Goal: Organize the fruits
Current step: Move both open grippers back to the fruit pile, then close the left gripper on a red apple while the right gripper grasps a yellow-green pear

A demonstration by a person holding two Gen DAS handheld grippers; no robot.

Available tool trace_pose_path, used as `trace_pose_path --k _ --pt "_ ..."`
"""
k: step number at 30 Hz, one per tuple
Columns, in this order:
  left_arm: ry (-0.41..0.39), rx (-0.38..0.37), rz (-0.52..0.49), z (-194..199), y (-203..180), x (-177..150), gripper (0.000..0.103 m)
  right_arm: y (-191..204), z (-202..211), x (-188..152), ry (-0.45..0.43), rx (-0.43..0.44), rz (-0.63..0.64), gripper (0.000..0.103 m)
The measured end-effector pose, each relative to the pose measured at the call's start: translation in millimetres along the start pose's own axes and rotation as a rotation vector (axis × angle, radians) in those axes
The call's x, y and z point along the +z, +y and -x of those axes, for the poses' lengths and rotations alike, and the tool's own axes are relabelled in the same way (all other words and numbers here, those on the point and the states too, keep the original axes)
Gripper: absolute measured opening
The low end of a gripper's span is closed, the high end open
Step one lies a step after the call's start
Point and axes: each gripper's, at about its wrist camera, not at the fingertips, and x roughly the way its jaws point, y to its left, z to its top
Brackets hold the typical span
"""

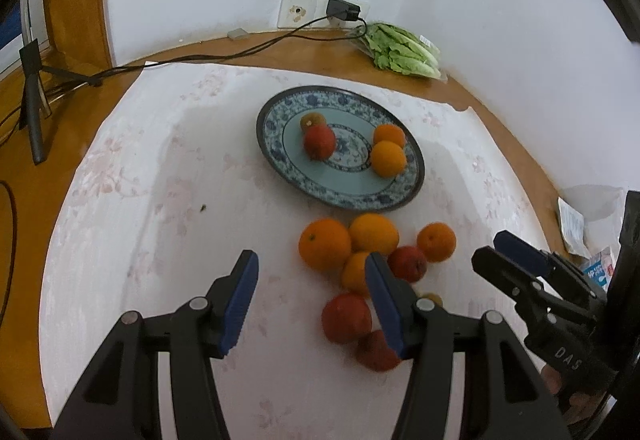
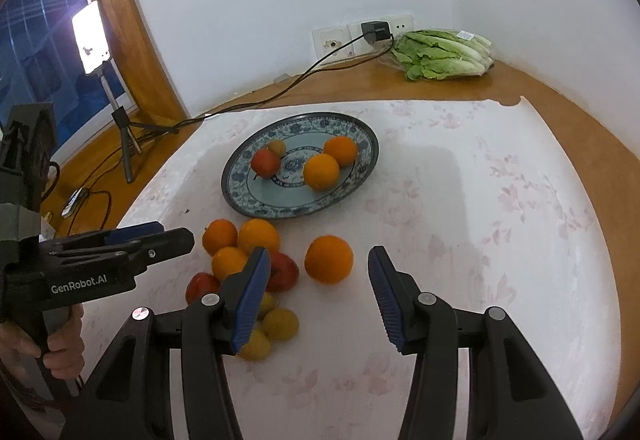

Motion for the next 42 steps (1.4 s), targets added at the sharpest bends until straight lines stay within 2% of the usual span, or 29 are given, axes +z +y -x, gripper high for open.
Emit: trace_pose_path --k 12,18,20,22,30,38,42 --pt "0.071 -0.043 0.024 -15.5 -5.3 -24.2 0.058 0.1 9.6 -21.0 0.012 0.01 -0.012 0.052" --pt "0.074 -0.027 0.045 -19.2 -3.3 -28.0 0.059 -2.4 8.8 -26.9 0.02 0.018 -0.02 0.052" --pt "0.081 -0.043 0.065 -19.4 0.3 -27.9 0.059 -3.8 8.3 -27.9 0.022 0.021 -0.022 0.052" --pt "0.079 -0.048 0.07 -18.0 1.4 -27.8 0.056 -5.4 7.3 -28.5 0.023 0.022 -0.027 0.052" --pt "0.084 -0.063 0.052 -23.2 -9.7 -24.3 0.034 -8.6 4.4 -32.4 0.036 0.027 -0.04 0.052" --pt "0.084 -0.076 0.071 -22.0 -5.8 -25.2 0.033 -4.1 2.7 -35.3 0.047 0.046 -0.037 0.052" --pt "0.039 -0.033 0.054 -10.9 -2.3 -24.8 0.033 1.6 1.4 -36.5 0.052 0.058 -0.028 0.052"
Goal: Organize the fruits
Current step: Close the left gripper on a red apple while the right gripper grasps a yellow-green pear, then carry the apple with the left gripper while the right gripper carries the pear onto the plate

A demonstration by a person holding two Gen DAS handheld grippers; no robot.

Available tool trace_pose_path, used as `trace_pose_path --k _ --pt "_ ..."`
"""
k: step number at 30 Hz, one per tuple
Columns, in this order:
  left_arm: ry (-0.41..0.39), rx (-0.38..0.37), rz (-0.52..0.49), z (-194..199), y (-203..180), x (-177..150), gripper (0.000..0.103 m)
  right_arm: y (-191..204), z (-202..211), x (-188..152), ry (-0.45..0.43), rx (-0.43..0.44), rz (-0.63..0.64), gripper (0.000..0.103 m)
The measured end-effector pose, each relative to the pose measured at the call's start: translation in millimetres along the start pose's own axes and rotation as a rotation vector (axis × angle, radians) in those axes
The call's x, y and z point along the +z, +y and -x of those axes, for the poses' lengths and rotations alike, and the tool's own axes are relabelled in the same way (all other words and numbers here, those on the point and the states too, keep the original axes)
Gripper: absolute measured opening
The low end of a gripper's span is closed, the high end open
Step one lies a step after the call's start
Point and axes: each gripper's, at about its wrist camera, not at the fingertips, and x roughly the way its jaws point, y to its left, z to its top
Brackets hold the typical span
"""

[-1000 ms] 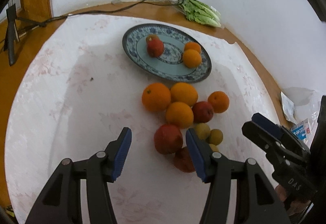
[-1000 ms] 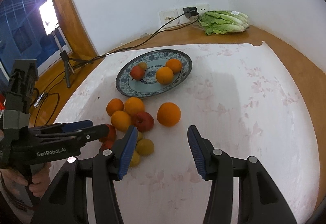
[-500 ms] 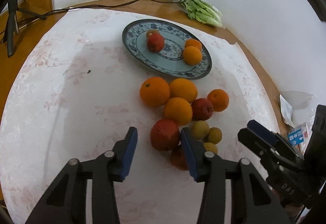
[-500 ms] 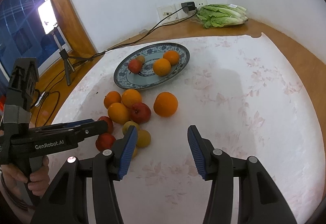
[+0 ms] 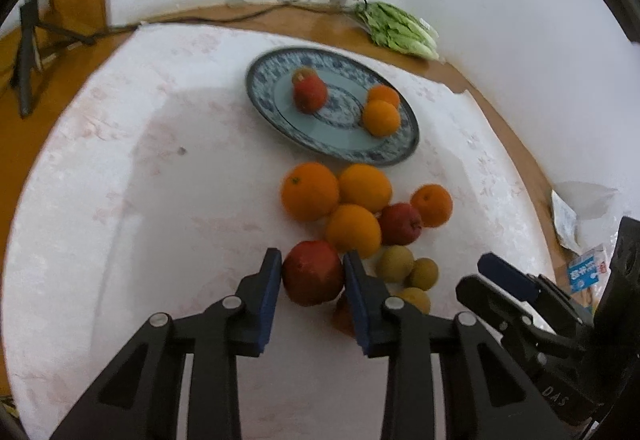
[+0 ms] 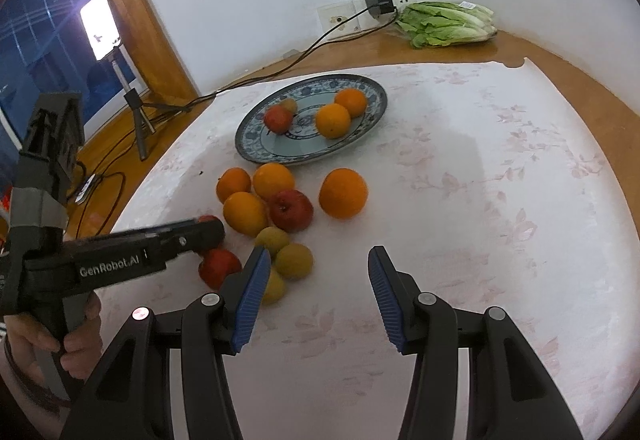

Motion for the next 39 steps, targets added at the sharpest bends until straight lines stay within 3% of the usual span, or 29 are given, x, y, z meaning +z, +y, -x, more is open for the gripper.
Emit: trace_pose_path --k 13,21,39 --pt "-0.015 0.012 0.039 6.6 21.7 -1.9 0.033 26.0 -10.9 -10.6 0.058 0.053 0.064 0.052" --pt "-0.023 0.005 0.056 7.3 26.8 -2.2 0.033 31.2 -22.3 -14.0 0.088 0.047 0.07 0.034" --pt "-0.034 -0.004 0.045 12.2 22.5 1.3 0.033 28.8 -20.8 -11.1 0.074 0.05 0.075 0.029"
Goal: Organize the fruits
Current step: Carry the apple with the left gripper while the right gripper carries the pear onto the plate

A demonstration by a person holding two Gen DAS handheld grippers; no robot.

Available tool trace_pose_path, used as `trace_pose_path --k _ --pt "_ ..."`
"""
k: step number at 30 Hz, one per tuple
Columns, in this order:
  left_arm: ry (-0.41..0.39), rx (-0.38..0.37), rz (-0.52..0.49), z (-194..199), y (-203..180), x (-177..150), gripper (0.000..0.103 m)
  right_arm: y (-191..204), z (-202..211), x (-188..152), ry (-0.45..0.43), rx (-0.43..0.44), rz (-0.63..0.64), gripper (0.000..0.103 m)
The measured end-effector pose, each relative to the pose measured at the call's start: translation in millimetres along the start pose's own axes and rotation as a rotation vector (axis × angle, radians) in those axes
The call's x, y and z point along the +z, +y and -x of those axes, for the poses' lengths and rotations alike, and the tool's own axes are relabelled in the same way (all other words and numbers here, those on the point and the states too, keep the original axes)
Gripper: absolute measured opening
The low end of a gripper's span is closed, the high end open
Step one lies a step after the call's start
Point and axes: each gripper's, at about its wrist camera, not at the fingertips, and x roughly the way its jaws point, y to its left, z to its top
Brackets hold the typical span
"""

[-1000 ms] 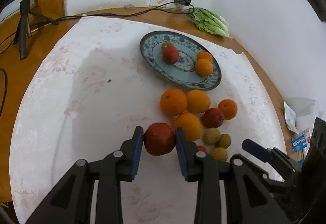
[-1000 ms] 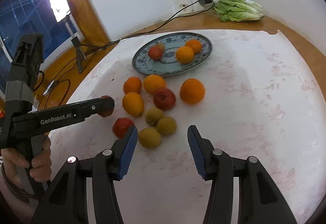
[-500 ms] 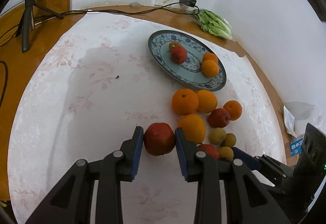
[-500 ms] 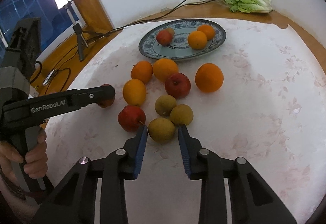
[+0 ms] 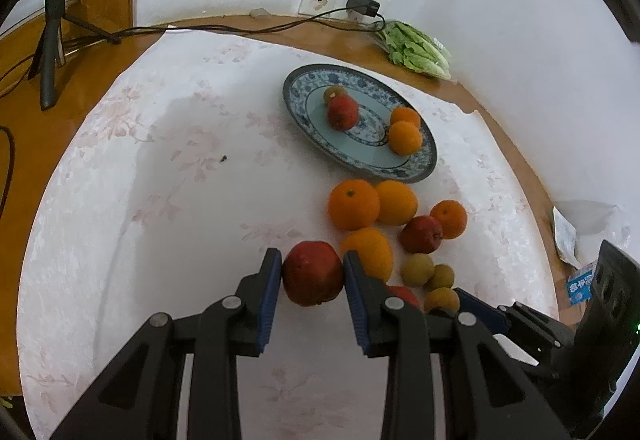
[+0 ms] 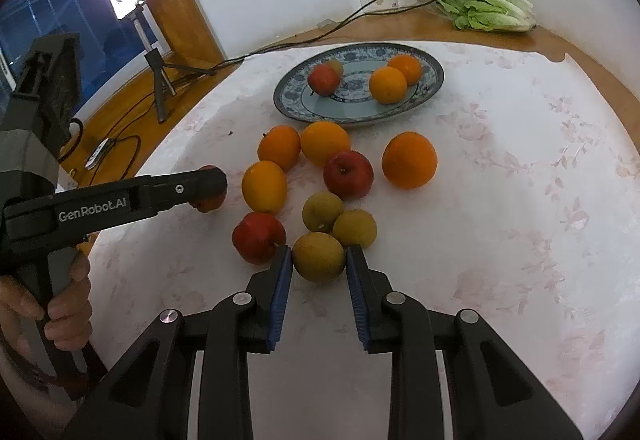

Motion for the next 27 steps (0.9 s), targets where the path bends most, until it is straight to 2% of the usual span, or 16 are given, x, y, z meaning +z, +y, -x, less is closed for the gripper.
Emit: trace_pose_path --k 13,27 --pt "-0.043 -0.01 -0.031 10.2 -15.8 22.5 0.033 -2.7 18.8 15.7 -0.047 -0.006 0.017 0.029" --pt "-0.057 -0.025 -0.089 -8.9 -38.5 56.7 0.033 -20.1 24.8 54.0 -0.098 -0.061 0.042 0.029"
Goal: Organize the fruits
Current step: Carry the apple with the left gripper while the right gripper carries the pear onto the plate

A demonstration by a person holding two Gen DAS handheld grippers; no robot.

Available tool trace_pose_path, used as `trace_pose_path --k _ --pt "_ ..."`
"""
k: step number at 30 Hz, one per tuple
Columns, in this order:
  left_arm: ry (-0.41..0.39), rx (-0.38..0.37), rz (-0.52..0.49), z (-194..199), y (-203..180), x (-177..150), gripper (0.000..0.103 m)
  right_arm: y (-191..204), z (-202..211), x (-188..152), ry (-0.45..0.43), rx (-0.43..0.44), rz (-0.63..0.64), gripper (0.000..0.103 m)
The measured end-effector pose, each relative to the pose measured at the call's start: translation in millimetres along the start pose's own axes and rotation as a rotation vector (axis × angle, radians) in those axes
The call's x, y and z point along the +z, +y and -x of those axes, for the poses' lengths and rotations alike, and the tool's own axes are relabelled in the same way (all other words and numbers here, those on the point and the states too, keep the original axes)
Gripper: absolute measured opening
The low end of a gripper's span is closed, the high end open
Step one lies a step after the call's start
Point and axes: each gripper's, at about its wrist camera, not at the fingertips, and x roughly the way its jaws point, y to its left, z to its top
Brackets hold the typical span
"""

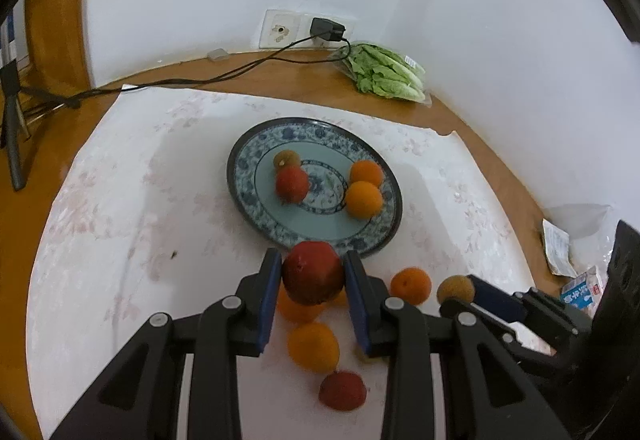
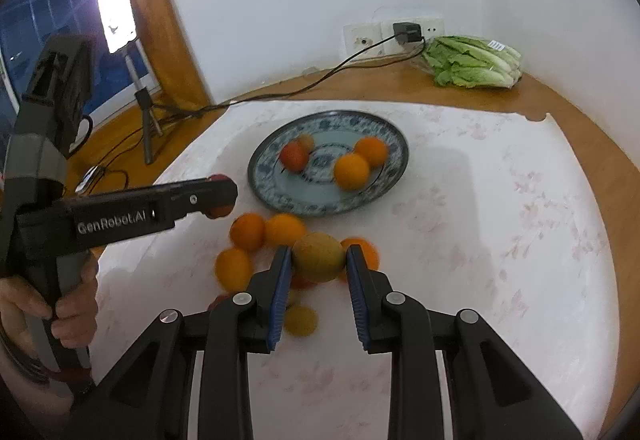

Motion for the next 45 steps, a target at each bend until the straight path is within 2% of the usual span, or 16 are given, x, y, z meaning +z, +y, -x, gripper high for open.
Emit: trace_pose_path --k 13,23,31,35,45 --pt "0.003 0.012 -0.032 -37.1 1.6 17.4 0.033 -12.9 -29.1 26.7 0.006 -0.021 0.007 0.029" --pt "0.029 0.02 -0.03 -61.1 7.4 18.4 0.033 -14.5 -56.5 32.9 0.034 -0.012 0.023 0.029" --pt "0.02 0.015 -0.049 -70.6 9.8 21.7 0.033 -16.1 -71.9 34.6 0.044 -0.016 0.027 0.029" --pt "0.005 0.024 -0.078 -74.2 6.5 24.1 0.033 -18.7 -79.7 35.8 0.039 -0.024 0.027 0.029" --pt "0.02 0.016 -0.06 -89.0 11.9 33.6 0.032 -20.6 -96.3 41.1 0.03 -0.009 0.028 0.029"
